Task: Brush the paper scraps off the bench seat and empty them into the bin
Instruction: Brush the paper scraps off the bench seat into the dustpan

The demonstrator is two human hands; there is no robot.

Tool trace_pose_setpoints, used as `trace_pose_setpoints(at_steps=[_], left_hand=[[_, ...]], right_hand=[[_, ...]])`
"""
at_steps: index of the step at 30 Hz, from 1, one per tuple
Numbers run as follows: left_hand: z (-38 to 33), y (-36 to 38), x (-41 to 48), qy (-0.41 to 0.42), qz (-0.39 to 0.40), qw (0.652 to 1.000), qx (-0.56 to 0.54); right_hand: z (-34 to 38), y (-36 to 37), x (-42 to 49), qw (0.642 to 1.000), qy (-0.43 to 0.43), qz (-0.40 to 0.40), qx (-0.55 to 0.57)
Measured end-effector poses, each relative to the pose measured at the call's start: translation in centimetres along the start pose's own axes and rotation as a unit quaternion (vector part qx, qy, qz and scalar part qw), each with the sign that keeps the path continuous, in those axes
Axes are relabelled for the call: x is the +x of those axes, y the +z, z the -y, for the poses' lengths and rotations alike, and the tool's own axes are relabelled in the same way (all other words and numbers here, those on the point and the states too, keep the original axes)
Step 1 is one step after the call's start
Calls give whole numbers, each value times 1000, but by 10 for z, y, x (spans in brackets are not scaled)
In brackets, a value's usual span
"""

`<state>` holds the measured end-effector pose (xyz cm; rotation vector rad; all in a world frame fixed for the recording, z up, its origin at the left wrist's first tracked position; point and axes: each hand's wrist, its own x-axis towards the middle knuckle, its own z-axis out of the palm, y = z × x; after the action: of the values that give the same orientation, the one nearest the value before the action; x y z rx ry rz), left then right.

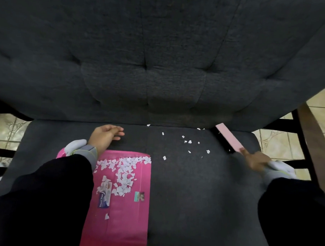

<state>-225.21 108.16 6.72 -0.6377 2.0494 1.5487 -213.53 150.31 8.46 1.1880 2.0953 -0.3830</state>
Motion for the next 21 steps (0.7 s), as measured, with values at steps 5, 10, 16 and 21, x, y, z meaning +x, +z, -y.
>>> trace_pose_setpoints(at_steps=[5, 10, 16, 21], left_hand=[[4, -24, -9, 5, -26, 999, 21], [14, -48, -28, 103, -87, 956, 262], [23, -85, -38, 130, -85, 939, 308], [28, -104, -47, 144, -74, 943, 292]], right_hand=[[28, 61, -32, 1000, -20, -16, 5], [36, 94, -65, 998, -60, -9, 13], [45, 98, -93, 994, -80, 0, 80], [80, 117, -122, 975, -153, 51, 150]])
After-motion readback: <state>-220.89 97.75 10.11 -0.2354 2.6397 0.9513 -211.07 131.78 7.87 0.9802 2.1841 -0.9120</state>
